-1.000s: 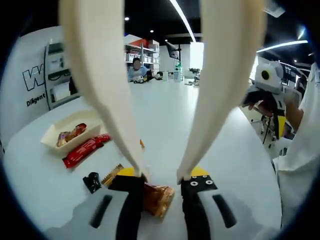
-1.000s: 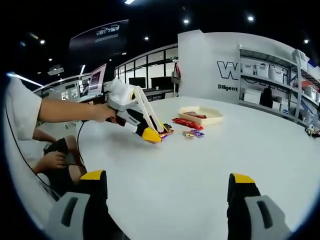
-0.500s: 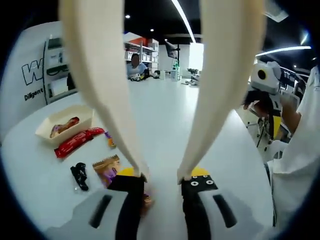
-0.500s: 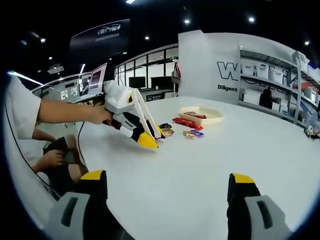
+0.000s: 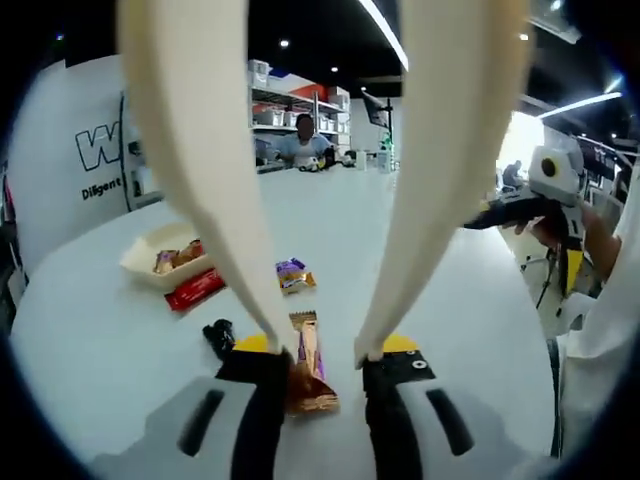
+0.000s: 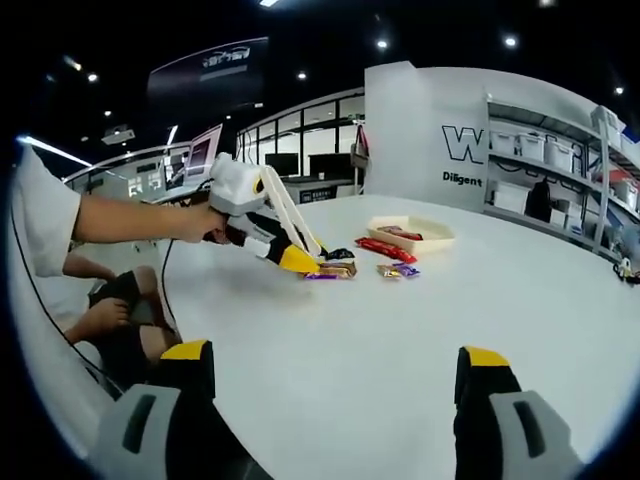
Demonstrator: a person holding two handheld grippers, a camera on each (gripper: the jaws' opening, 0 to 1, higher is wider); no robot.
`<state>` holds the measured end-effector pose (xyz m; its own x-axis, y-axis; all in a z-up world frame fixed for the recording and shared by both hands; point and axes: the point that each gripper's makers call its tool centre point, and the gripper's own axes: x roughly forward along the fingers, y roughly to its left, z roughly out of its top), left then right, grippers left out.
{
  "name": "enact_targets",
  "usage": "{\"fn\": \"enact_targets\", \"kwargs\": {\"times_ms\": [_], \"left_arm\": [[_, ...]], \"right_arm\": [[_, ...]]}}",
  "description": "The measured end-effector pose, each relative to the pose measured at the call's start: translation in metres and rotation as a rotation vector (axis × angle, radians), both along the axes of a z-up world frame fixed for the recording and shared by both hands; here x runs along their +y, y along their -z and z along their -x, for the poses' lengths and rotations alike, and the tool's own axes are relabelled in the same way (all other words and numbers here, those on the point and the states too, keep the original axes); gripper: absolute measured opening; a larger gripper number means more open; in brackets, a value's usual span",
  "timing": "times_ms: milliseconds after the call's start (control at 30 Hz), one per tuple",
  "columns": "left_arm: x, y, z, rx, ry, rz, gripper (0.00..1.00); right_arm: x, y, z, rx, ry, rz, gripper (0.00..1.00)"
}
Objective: Place the target food into the container with the food tongs after gripping and lifting it, then release it inside without dropping or visibly crushing the food.
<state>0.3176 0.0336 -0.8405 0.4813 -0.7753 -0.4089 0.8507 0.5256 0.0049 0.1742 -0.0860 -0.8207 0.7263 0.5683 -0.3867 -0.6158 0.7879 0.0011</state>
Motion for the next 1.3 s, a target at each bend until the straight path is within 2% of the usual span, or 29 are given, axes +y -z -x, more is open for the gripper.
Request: {"fn": "enact_targets", "kwargs": {"times_ms": [267, 367, 533, 633, 733, 900, 1200, 1300], "left_arm": [[-0.006, 0.008, -0.011, -0.008, -0.021, -0.017, 0.29], [-0.004, 0.010, -0.018, 0.015, -0.071, -0.007, 0.29], [-0.003, 0.019, -0.024, 0.025, -0.088, -0.026, 0.30], [-0.002, 0.023, -0.025, 0.061, -0.117, -0.013, 0.30], [-0.004, 0.027, -0.024, 0.072, -0.111, -0.018, 0.30], [-0.005, 0.026, -0.023, 0.056, -0.102, -0.023, 0.30], [-0.003, 0.027, -0.022, 0.037, -0.093, -0.048, 0.22], [-0.004, 0.027, -0.020, 0.062, -0.100, -0.031, 0.20]], "right_arm": [[-0.010, 0.000, 0.001, 0.000, 0.017, 0.001, 0.99], [-0.012, 0.000, 0.001, 0.000, 0.021, -0.004, 0.99], [-0.012, 0.003, 0.000, 0.005, 0.019, 0.004, 0.99], [-0.014, 0.005, 0.000, 0.009, 0.020, 0.004, 0.99], [-0.015, 0.007, -0.001, 0.012, 0.021, 0.008, 0.99], [-0.017, 0.009, -0.003, 0.017, 0.025, 0.007, 0.98], [-0.016, 0.015, -0.005, 0.029, 0.022, 0.013, 0.98], [-0.015, 0.017, -0.005, 0.036, 0.020, 0.017, 0.99]]}}
